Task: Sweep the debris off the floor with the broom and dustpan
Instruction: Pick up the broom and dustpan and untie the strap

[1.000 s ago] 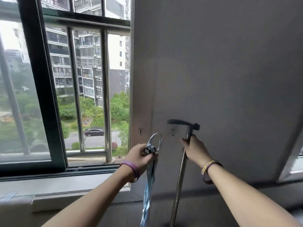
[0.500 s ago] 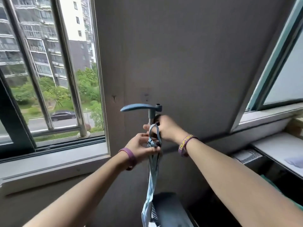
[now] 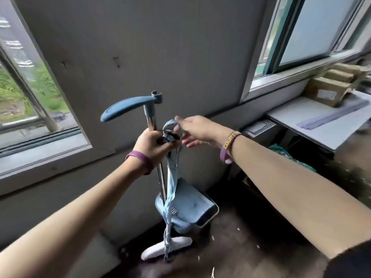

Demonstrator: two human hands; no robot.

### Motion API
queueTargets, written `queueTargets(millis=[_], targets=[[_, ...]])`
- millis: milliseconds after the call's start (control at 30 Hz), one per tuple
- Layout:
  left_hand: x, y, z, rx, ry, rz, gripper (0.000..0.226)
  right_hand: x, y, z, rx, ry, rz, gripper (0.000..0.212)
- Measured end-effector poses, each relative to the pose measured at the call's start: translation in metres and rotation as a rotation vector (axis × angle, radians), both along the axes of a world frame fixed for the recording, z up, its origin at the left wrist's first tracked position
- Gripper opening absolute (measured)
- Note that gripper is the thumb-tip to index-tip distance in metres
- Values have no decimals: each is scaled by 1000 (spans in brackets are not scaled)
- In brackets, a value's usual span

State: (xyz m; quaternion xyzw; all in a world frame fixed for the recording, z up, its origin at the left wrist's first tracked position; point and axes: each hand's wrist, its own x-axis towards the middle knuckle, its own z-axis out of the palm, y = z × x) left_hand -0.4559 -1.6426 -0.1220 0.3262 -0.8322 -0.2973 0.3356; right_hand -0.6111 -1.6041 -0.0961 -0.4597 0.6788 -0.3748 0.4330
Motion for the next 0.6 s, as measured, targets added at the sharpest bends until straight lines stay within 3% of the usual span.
queueTargets(millis=[167, 367, 467, 600], targets=[[-30, 52, 1, 37, 66, 50, 16, -19, 67, -33, 412, -123, 86, 39], [-54, 93, -23, 116, 108, 55, 15, -23, 126, -65, 457, -575, 134, 52], [-54, 110, -41, 130, 27, -4, 16, -14, 142, -94, 397, -720, -102, 59], [-45, 121, -68, 139, -156, -162, 33, 2, 154, -120, 457, -787, -310, 41]])
